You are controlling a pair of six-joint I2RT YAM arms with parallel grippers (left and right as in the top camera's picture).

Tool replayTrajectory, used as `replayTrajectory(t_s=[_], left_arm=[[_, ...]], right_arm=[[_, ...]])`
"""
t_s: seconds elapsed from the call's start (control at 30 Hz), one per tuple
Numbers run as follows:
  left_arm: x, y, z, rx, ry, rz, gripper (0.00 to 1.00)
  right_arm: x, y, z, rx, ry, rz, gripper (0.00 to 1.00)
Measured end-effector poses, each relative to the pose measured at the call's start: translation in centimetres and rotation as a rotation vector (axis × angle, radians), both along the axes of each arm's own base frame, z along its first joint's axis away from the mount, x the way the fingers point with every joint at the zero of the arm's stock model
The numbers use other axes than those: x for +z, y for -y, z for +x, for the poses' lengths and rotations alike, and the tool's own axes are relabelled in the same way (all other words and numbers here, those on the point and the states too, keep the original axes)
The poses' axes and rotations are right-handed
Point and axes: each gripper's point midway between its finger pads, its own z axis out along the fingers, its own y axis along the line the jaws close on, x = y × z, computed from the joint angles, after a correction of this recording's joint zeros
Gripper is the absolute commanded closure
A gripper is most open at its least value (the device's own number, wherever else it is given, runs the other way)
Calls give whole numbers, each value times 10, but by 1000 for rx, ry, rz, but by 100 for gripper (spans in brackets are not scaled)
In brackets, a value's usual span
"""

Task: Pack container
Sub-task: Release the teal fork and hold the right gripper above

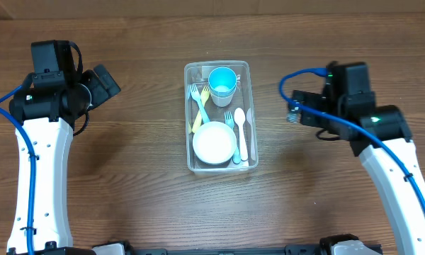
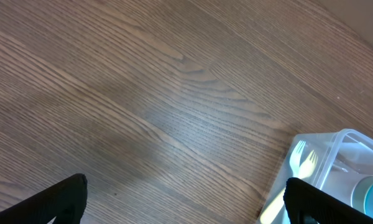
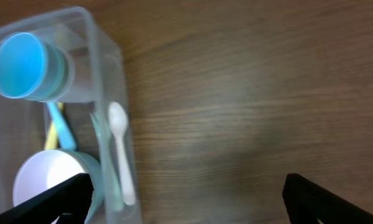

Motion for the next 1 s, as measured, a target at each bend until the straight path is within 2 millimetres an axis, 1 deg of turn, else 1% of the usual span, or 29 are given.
replayTrajectory(t_s=[0.07, 0.13, 1.0], left_arm=[[0, 0, 0, 0, 0, 0, 0], [0, 0, 0, 0, 0, 0, 0], [0, 0, 0, 0, 0, 0, 0]], right_arm=[[-6, 10, -7, -26, -45, -11, 0], [-7, 11, -9, -31, -52, -14, 0], [-7, 11, -9, -31, -53, -14, 0]])
